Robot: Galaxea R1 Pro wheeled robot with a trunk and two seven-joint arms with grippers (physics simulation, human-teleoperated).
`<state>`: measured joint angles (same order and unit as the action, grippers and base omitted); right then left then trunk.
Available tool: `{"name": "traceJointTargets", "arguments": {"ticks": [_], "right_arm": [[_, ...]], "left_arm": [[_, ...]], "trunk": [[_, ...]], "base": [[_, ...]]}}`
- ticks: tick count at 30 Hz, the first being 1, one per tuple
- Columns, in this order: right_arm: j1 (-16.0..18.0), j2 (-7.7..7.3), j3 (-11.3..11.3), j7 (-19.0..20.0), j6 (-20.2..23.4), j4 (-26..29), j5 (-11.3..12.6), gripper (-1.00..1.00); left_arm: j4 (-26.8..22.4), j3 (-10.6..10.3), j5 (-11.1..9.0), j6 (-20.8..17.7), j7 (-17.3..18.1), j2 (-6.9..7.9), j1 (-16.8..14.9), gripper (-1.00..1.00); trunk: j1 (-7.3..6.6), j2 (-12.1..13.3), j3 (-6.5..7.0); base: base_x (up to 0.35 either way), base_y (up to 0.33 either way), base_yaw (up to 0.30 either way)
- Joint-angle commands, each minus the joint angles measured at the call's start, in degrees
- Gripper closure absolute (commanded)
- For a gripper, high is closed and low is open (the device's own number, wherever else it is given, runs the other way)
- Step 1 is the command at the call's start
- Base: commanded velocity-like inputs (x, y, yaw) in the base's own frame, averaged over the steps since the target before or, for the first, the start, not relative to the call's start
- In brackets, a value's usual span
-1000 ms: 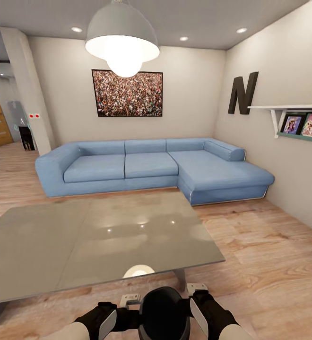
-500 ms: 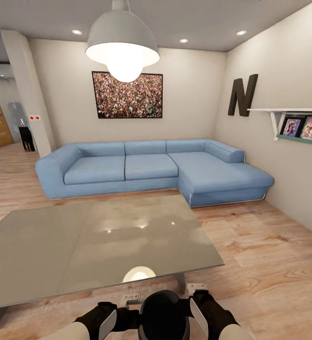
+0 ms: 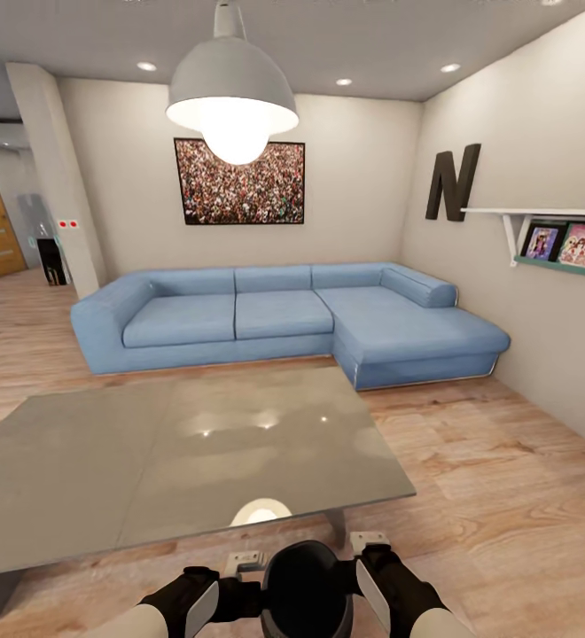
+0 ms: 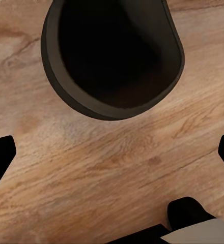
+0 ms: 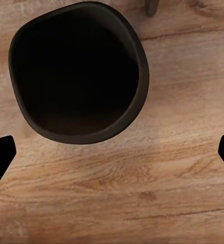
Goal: Place each of the two pumpkins and all three candles from the living room inside a cabinet in the living room (use any cabinet), then make sure every cabinet is closed, and position the cauldron so it is next to a table in the living room.
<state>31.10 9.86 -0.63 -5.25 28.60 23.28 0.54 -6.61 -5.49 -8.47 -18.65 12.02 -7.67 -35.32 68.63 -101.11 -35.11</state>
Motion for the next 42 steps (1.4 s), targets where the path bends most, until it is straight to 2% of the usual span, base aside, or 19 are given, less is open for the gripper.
{"name": "traceJointTargets", "arguments": {"ticks": [1,6,14,42], "right_arm": [[0.01,0.03,-0.07,-0.22,0.32,0.1,0.07,-1.0],[0.01,0.06,-0.07,-0.14,0.32,0.1,0.07,-1.0],[0.01,0.07,-0.07,-0.12,0.32,0.1,0.07,-1.0],[0.01,0.07,-0.07,-0.16,0.32,0.1,0.07,-1.0]], "left_arm": [[-0.09,-0.48,-0.58,-0.34,0.02,0.03,-0.01,-1.0],[-0.09,-0.48,-0.58,-0.34,0.02,0.03,-0.01,-1.0],[-0.08,-0.48,-0.58,-0.34,0.02,0.03,-0.01,-1.0],[-0.11,-0.48,-0.58,-0.27,0.02,0.03,-0.01,-1.0]], "trunk": [[-0.23,0.39,0.12],[-1.33,2.39,1.02],[-3.09,5.6,2.46],[-9.24,16.83,7.48]], "base": [[-0.008,0.0,0.0],[-0.004,0.0,0.081],[-0.075,0.0,0.255],[-0.3,0.0,0.29]]}}
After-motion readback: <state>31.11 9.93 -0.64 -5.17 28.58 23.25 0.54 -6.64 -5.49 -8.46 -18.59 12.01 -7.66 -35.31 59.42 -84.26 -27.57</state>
